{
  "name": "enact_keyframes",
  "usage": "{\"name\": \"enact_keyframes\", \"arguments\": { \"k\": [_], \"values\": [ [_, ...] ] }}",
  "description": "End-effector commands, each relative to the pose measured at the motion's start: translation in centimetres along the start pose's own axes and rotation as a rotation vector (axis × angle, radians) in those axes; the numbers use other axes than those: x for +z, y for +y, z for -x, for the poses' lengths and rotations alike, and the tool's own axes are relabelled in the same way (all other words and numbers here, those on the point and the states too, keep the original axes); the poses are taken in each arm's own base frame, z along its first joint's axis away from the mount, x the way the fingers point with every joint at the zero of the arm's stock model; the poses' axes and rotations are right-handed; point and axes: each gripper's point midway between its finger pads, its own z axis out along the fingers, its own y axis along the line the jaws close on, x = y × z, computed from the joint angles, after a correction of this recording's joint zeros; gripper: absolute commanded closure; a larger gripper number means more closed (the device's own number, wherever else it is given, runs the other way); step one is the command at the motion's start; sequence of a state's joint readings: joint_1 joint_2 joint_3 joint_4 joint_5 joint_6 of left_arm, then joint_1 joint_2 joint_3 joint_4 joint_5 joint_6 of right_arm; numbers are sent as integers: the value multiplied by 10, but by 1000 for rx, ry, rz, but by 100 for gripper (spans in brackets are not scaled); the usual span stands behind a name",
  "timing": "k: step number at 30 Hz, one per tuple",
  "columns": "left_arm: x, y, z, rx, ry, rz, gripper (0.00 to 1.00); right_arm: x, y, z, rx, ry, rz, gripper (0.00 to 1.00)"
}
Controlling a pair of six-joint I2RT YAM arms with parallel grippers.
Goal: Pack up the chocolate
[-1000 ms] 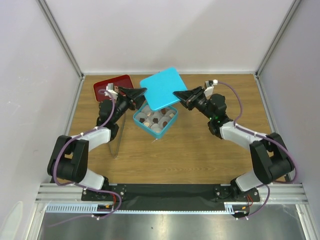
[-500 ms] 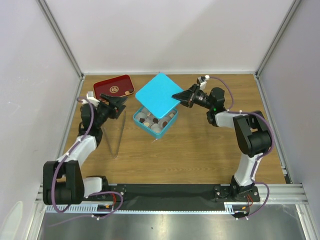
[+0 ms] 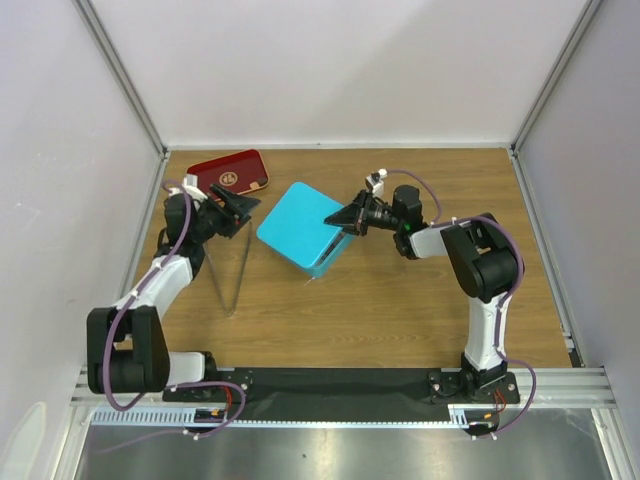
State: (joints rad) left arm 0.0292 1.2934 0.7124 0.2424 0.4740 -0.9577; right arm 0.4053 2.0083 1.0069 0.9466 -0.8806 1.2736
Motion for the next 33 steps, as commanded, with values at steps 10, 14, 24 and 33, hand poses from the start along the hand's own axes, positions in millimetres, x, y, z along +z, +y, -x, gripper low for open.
{"name": "enact_keyframes", "arguments": {
  "k": [10,14,24,33],
  "values": [
    [7,3,-19,57,78,-37,28,7,-6,17,-105,-19,10,100],
    [8,6,-20,54,79,-29,28,6,-15,21,-94,-30,-2,100],
    [16,2,-34,68,117,-31,28,0,-25,26,-75,-54,-7,100],
    [18,3,-34,72,120,-23,28,0,-29,22,-55,-49,2,100]
  ]
}}
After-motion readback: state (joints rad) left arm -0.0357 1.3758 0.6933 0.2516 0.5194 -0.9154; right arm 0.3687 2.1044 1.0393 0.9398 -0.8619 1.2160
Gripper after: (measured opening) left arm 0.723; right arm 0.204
